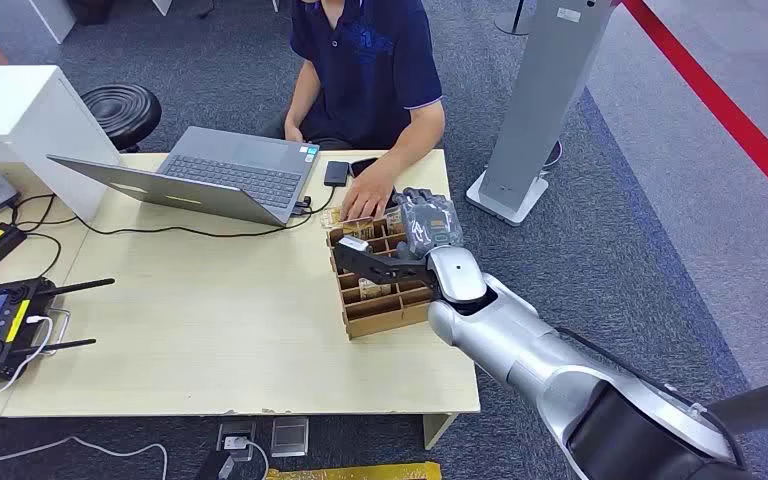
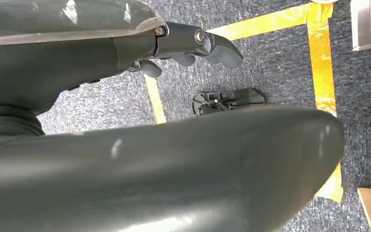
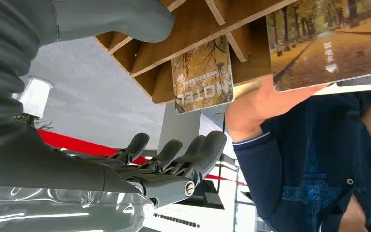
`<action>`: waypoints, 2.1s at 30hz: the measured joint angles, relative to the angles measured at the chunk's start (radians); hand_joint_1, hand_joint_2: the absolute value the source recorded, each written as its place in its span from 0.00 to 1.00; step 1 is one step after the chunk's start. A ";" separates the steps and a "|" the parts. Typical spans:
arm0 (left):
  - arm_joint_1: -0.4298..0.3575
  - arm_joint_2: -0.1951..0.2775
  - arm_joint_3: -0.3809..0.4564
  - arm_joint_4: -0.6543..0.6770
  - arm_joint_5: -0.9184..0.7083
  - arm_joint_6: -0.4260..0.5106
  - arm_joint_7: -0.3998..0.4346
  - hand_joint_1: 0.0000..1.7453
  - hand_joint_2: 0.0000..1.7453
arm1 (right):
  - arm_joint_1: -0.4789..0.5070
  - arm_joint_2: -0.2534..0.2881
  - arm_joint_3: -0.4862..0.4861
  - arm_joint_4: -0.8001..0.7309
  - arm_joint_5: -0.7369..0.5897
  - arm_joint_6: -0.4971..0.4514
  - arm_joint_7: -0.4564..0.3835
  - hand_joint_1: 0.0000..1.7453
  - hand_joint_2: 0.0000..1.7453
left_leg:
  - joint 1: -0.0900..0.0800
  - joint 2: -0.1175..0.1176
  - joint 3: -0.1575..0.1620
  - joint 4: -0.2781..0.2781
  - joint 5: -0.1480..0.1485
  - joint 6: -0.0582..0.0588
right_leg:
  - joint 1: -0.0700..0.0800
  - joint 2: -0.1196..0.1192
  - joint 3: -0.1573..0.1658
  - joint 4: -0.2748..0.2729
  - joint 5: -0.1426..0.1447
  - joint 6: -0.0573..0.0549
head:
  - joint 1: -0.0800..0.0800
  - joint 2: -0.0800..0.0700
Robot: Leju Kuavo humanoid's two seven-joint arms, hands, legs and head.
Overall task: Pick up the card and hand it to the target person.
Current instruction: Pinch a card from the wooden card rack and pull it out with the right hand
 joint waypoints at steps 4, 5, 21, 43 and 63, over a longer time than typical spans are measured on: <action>0.000 0.000 -0.003 0.000 0.000 0.000 0.000 0.00 0.00 | -0.002 0.000 0.001 0.012 0.000 0.000 0.000 0.31 1.00 | 0.000 0.000 0.000 0.000 0.000 0.000 | 0.000 0.000 0.000 0.000 0.000 0.000 | 0.000 0.000; 0.000 0.000 -0.004 0.000 0.000 0.000 0.000 0.00 0.00 | -0.002 0.001 0.001 0.015 0.000 0.000 0.000 0.31 1.00 | 0.000 0.000 0.000 0.000 0.000 0.000 | 0.000 0.000 0.000 0.000 0.000 0.000 | 0.000 0.000; -0.001 -0.002 -0.010 0.000 0.005 0.001 -0.002 0.00 0.00 | -0.016 0.010 0.011 0.058 0.000 0.002 -0.001 0.55 1.00 | 0.000 0.000 0.000 0.000 0.000 0.000 | 0.000 0.000 0.000 0.000 0.000 0.000 | 0.000 0.000; -0.001 -0.002 -0.010 0.000 0.017 0.005 -0.010 0.00 0.50 | -0.027 0.021 0.019 0.065 0.010 0.001 -0.003 0.81 1.00 | 0.000 0.000 0.000 0.000 0.000 0.000 | 0.000 0.000 0.000 0.000 0.000 0.000 | 0.000 0.000; 0.014 0.000 -0.014 0.000 0.037 0.031 -0.017 0.00 1.00 | -0.078 -0.006 0.000 -0.049 -0.143 0.212 0.122 0.80 1.00 | 0.000 0.000 0.000 0.000 0.000 0.000 | 0.000 0.000 0.000 0.000 0.000 0.000 | 0.000 0.000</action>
